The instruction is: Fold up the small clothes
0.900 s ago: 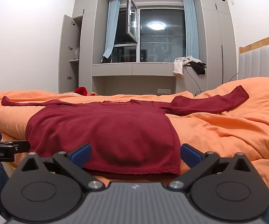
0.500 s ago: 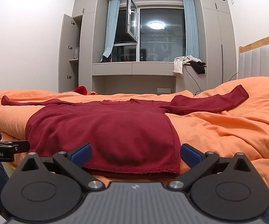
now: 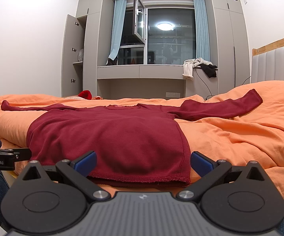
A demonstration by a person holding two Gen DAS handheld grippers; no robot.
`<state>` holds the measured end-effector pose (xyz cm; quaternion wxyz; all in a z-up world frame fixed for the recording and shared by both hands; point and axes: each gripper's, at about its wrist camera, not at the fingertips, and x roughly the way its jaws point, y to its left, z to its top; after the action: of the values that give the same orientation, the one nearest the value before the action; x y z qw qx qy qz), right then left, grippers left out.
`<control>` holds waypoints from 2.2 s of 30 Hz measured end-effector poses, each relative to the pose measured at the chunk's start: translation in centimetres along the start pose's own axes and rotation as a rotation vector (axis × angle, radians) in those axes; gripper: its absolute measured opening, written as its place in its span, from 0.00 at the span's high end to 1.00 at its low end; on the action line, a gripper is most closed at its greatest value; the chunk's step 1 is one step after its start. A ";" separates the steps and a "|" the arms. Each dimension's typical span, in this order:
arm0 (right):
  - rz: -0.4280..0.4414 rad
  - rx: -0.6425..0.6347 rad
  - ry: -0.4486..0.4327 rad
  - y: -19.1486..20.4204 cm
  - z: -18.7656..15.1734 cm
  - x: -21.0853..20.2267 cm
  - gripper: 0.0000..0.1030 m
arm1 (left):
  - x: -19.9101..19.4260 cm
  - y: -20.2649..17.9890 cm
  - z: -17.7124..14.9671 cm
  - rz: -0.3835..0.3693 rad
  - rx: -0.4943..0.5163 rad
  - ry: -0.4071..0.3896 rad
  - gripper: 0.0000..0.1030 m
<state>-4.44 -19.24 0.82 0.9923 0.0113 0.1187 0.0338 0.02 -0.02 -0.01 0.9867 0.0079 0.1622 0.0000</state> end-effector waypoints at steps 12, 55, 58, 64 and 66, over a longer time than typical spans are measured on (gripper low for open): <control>0.000 -0.001 0.001 0.0 0.0 0.0 0.00 | 0.0 0.0 0.0 0.000 0.000 0.001 0.01; -0.001 0.000 0.005 0.3 0.2 -0.1 0.00 | 0.0 0.0 0.0 0.000 0.002 0.003 0.01; -0.004 0.003 0.006 0.0 0.0 0.0 0.00 | 0.0 0.0 0.0 0.000 0.002 0.003 0.01; -0.008 0.008 0.009 0.3 -0.1 -0.2 0.00 | 0.0 0.0 0.0 -0.001 0.002 0.004 0.01; -0.011 0.014 0.013 0.1 -0.1 -0.1 0.00 | 0.1 -0.1 0.0 -0.004 0.003 0.006 0.01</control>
<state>-4.52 -19.16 0.76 0.9915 0.0172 0.1257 0.0277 0.11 -0.09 -0.05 0.9862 0.0089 0.1652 -0.0020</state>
